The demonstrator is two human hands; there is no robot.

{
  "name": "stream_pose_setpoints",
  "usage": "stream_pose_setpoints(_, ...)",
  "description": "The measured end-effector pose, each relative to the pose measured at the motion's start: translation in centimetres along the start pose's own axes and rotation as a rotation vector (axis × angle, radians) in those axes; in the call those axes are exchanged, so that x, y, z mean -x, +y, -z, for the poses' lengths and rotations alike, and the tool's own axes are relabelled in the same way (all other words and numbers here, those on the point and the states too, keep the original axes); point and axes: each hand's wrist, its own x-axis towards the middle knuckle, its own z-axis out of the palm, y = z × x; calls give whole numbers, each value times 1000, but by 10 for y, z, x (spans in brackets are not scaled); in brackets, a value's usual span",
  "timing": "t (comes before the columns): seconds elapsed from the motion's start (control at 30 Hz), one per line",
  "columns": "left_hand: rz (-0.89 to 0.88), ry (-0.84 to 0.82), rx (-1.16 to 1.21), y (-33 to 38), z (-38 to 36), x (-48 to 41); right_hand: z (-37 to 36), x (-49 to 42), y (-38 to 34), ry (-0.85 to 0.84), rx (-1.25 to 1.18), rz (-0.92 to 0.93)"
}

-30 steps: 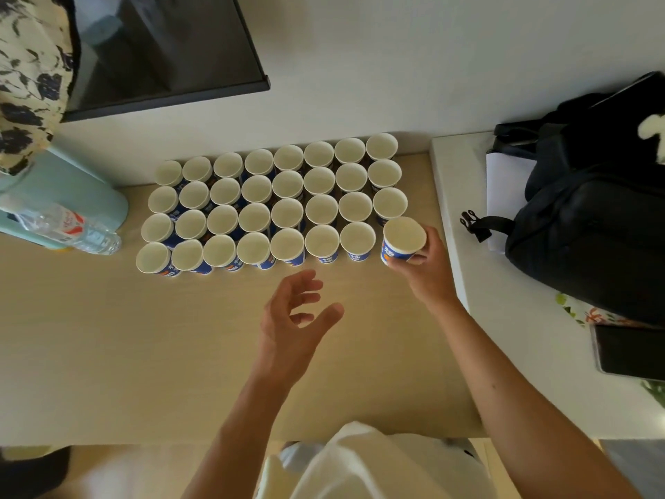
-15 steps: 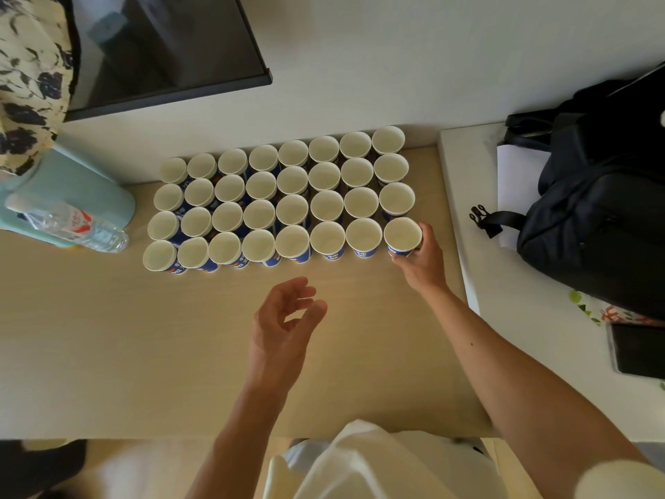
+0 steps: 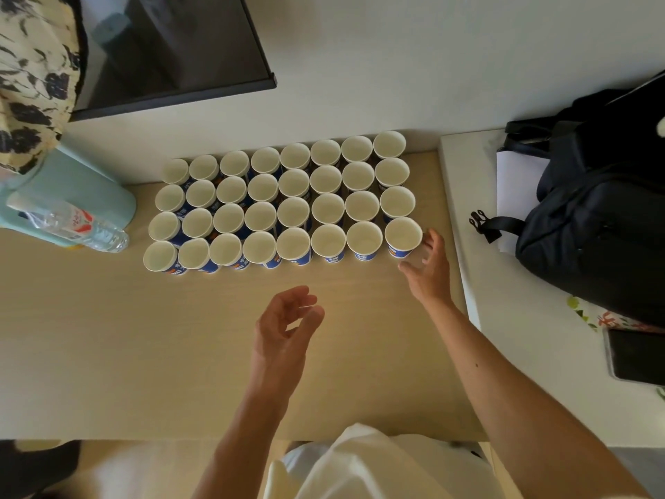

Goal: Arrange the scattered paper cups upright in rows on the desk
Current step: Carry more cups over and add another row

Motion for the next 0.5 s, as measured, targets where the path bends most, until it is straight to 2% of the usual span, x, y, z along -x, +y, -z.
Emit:
stream_pose_setpoints(0.1,10,21,26,0,1,2,-3,41,-6,128,-68,-57)
stream_pose_setpoints(0.17,11,38,45,0,4,3,-10,72,-13,159,-88,0)
stream_pose_setpoints(0.3,4,94,93,3,16,8,-34,120,-46,-4,-114,158)
stream_pose_setpoints(0.5,-49,201,180,9,56,24,-71,165,-123,-275,-170,301)
